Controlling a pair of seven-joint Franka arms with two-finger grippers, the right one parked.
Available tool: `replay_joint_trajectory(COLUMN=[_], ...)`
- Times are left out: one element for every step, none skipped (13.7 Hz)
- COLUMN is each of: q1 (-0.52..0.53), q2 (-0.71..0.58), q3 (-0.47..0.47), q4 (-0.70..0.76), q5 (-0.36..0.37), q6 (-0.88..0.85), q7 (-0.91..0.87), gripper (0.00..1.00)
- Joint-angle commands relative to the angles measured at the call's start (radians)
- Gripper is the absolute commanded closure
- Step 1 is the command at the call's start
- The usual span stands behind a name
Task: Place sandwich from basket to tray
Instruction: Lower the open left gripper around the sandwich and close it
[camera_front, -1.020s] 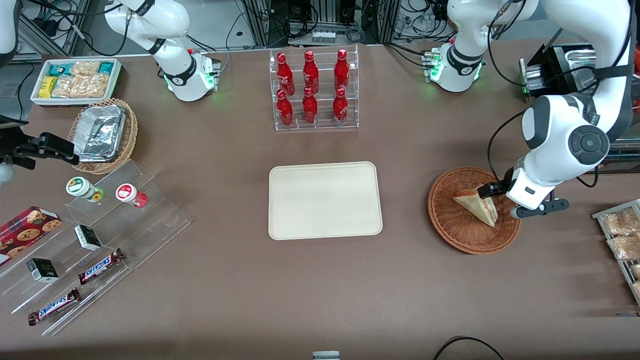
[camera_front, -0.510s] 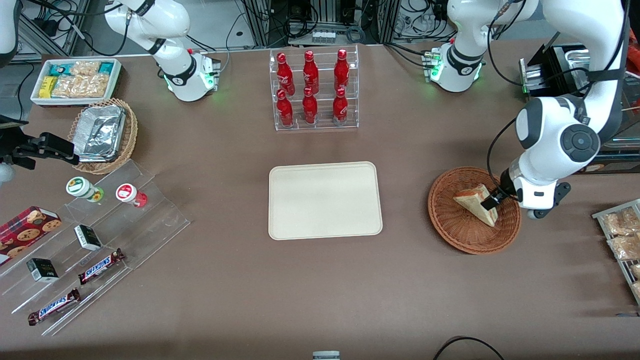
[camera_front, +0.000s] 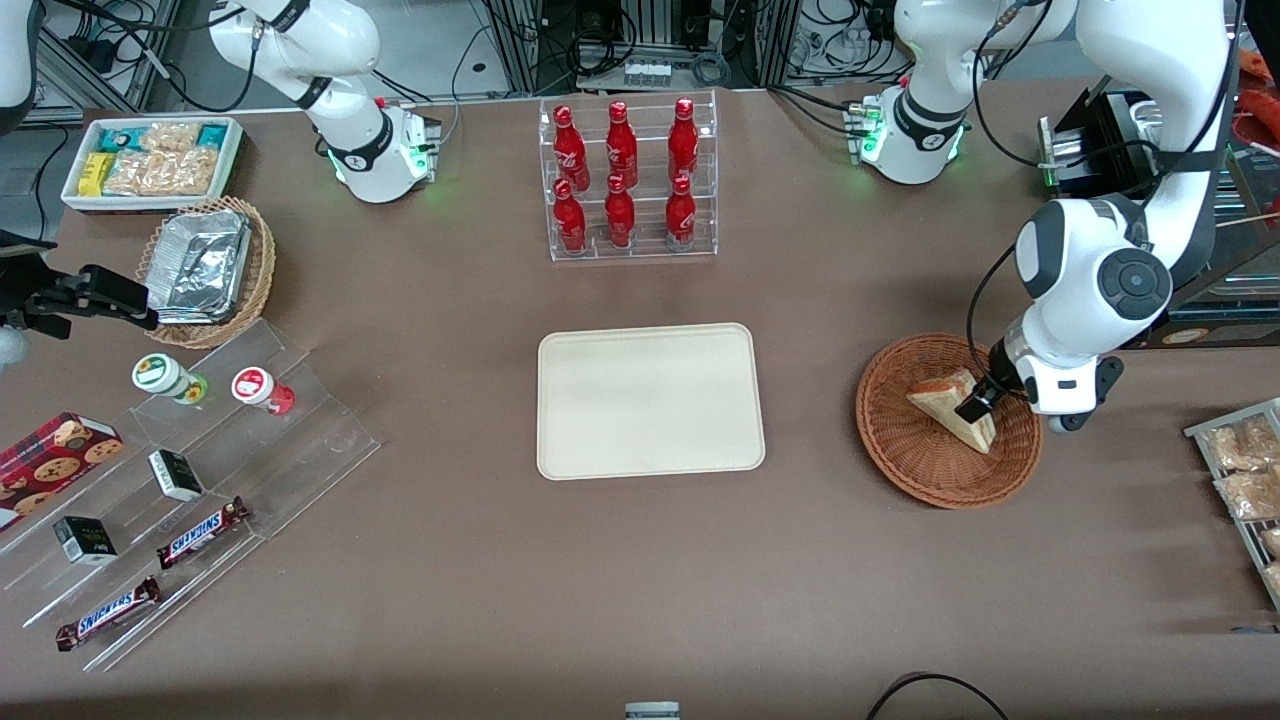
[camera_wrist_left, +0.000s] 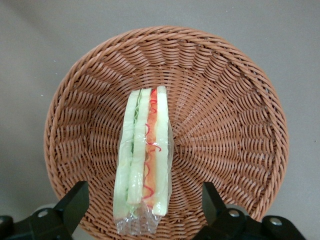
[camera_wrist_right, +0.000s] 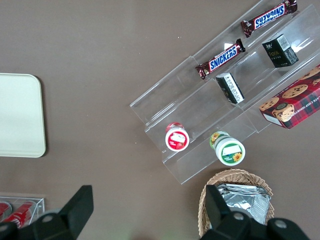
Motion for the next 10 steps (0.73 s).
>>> replay_joint_trajectory(q1=[-0.005, -0.005, -0.005, -0.003, -0.003, -0.003, -0.003, -0.003, -0.003, -0.002], q2=[0.014, 0.019, 0.028, 0.034, 0.040, 0.042, 0.042, 0.045, 0.047, 0.045], q3=[-0.002, -0.003, -0.003, -0.003, -0.003, -0.003, -0.003, -0.003, -0.003, -0.003], q4=[-0.041, -0.047, -0.049, -0.050, -0.064, -0.079, -0.093, -0.102, -0.104, -0.104], q5=[0.003, 0.005, 0.003, 0.003, 0.003, 0.003, 0.003, -0.001, -0.009, -0.011], q6=[0.077, 0.092, 0.094, 0.103, 0.126, 0.148, 0.166, 0.174, 0.174, 0.174], q7=[-0.024, -0.024, -0.024, -0.024, -0.024, -0.024, -0.024, -0.024, -0.026, -0.030], gripper=[0.00, 0.00, 0.00, 0.00, 0.00, 0.00, 0.00, 0.06, 0.20, 0.52])
